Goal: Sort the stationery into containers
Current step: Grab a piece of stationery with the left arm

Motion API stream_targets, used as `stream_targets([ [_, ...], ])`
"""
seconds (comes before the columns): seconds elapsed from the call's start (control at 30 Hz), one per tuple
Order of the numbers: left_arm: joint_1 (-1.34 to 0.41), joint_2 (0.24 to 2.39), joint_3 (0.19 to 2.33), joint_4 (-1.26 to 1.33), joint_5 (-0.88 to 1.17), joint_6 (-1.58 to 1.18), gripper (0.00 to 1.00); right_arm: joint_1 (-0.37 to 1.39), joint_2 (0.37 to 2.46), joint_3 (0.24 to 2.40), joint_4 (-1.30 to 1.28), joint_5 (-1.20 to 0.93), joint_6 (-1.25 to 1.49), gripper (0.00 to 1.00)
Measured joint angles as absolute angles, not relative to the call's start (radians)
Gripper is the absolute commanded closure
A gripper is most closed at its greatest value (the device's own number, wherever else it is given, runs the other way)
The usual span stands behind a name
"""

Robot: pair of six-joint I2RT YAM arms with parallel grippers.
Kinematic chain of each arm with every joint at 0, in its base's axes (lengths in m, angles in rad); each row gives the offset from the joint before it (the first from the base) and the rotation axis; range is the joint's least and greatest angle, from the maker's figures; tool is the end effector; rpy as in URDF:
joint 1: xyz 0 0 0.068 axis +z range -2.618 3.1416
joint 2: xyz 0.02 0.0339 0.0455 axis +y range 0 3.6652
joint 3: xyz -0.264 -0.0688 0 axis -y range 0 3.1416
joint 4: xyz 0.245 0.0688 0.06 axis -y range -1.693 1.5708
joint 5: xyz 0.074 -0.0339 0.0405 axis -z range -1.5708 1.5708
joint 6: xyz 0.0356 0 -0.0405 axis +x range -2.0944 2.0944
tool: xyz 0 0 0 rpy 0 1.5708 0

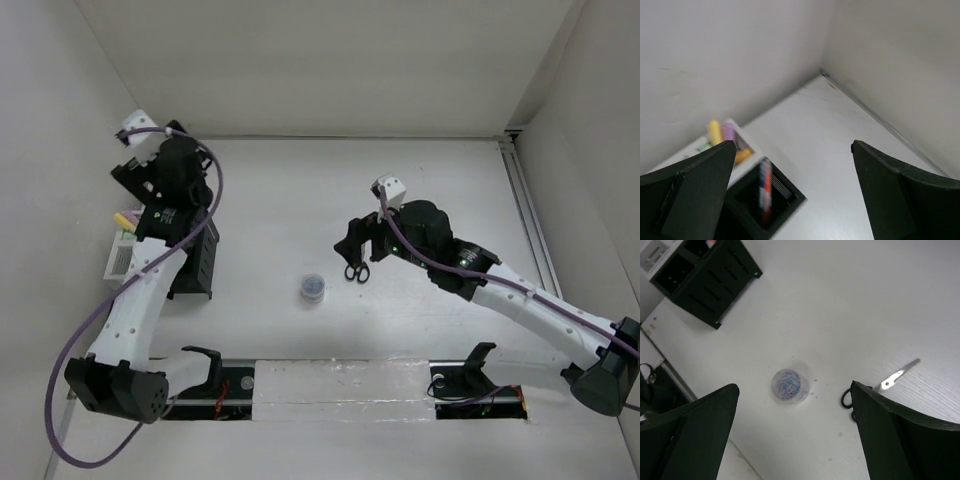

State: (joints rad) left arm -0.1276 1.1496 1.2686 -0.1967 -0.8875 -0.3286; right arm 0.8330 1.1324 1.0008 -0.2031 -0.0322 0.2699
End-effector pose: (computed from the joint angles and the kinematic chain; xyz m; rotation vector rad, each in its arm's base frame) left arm 0.2459 -0.0037 0.4356 -0.8041 1.4214 0.3795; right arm 0.1755 0.1948 0.3439 -0.5726 1.8980 0.7656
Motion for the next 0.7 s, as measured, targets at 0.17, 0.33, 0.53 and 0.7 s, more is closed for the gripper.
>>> stream_targets([
  [0.17,-0.437,1.165,1.285,-0.259,-0.885,-0.29,0.0,0.833,1.104,1.024,-0.293,0.13,0.3,0.01],
  [0.33,-0.539,1.168,1.308,-0.373,-0.656,-0.326,0.0,0.832,1.008,1.038,-0.408,0.293,0.341,0.01],
  [0.53,-0.529,1.147,1.107,-0.355,-0.274,-0.411,0.0,0.81,0.899,1.074,-0.5,0.394,0.366,0.01],
  [0.7,-0.566,1.198,0.995,-0.364,-0.105,-0.455,0.0,0.783,0.908,1.089,-0.545,0.433,0.375,0.01],
])
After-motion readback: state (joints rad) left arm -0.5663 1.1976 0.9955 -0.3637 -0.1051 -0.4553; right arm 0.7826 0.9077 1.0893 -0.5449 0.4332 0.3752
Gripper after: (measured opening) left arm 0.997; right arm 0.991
